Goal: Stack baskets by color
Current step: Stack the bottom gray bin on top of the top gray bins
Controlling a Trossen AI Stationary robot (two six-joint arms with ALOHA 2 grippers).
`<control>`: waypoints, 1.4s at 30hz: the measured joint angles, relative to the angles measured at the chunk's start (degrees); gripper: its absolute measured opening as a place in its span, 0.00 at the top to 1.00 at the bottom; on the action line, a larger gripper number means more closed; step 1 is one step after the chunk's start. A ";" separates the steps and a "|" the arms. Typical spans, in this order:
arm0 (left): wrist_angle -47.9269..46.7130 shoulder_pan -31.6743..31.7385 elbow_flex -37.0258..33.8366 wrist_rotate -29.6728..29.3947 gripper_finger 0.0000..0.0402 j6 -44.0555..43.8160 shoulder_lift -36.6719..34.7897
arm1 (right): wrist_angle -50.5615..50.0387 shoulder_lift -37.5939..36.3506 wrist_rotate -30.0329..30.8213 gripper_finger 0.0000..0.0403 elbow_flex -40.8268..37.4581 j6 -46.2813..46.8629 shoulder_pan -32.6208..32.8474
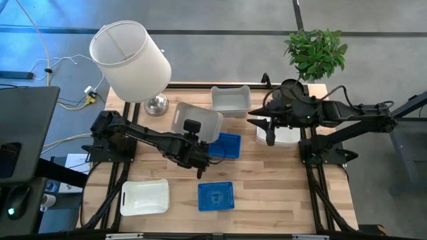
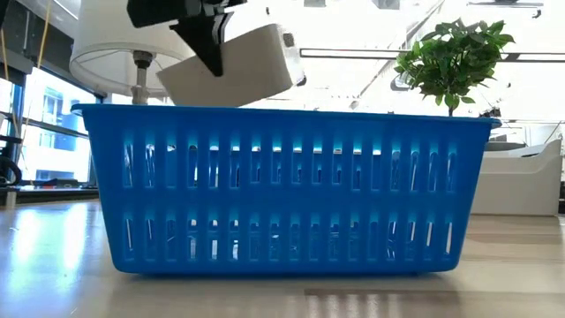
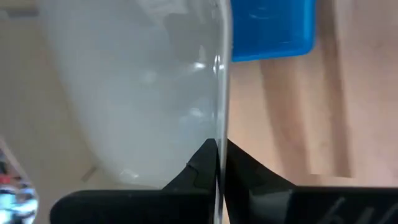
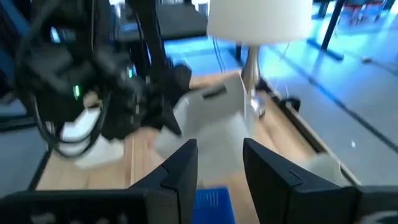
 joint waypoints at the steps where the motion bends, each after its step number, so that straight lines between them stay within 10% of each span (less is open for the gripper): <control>1: -0.03 0.00 0.00 -1.25 1.00 1.07 0.00 | 1.22 0.00 0.07 0.71 0.00 -0.53 -0.20; 12: -8.09 0.37 0.00 -11.79 1.00 -3.32 0.00 | 2.49 3.10 2.53 0.71 0.00 1.65 -3.91; 29: -13.09 -2.64 0.00 2.82 1.00 -14.54 1.77 | 2.96 17.67 -2.40 0.71 0.00 14.57 -4.43; 42: -13.07 -6.94 0.00 0.53 1.00 -8.74 10.44 | 5.49 20.00 -5.82 0.65 0.02 4.25 -4.41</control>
